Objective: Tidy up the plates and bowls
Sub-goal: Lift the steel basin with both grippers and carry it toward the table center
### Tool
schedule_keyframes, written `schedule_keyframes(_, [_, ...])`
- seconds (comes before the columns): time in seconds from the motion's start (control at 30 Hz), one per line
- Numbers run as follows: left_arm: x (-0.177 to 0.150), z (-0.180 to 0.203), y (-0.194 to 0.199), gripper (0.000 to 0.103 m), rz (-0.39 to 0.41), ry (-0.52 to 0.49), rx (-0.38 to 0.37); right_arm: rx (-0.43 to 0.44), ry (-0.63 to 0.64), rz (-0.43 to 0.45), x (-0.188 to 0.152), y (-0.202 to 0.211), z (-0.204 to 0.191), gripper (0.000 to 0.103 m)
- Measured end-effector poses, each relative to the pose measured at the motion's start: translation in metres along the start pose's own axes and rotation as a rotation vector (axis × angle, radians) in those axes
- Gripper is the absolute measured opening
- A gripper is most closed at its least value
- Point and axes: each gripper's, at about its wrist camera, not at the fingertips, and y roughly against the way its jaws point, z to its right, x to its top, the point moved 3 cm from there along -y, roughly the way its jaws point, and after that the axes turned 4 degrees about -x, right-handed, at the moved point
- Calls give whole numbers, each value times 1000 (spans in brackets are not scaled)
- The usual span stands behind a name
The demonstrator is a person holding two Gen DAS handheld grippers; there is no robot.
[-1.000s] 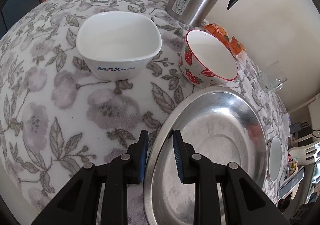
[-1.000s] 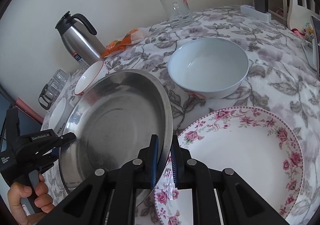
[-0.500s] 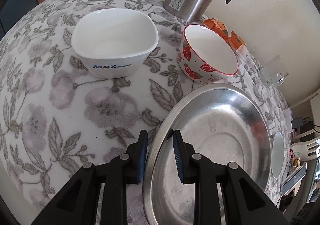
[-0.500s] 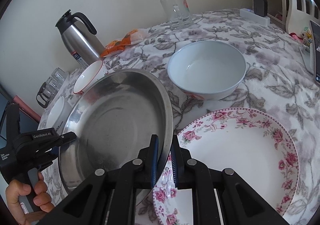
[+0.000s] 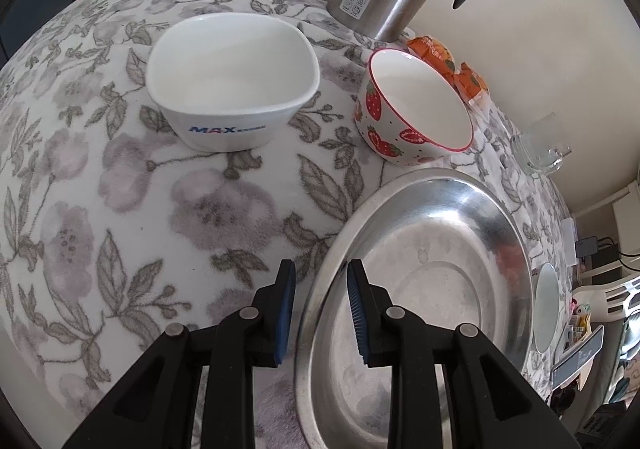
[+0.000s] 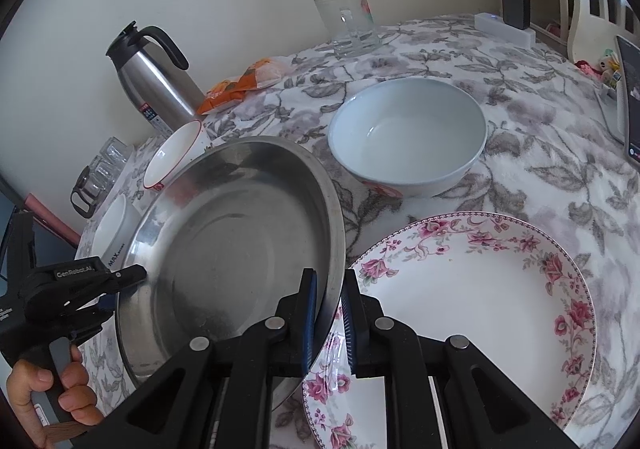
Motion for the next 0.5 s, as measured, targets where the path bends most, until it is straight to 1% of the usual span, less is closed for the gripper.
schedule_keyframes(0.17, [2,0,14,28,34,-8,2,-7,-10,20,2,6,2,14])
schedule_keyframes(0.23, [2,1,21,31,50,-18,11,-7,-13,26,3,8,3,14])
schedule_keyframes(0.27, [2,2,23,35,56,-25,15,-14,-10,32,4,9,2,14])
schedule_keyframes(0.3, [1,4,27,38,65,-39,27,-24,-4,40,4,11,2,14])
schedule_keyframes(0.37, [0,8,31,39,69,-62,47,-34,4,56,6,14,1,14])
schedule_keyframes(0.47, [-6,13,34,40,55,-103,109,-51,10,69,7,17,1,14])
schedule_keyframes(0.5, [-9,14,35,40,51,-118,121,-59,14,71,7,17,0,22])
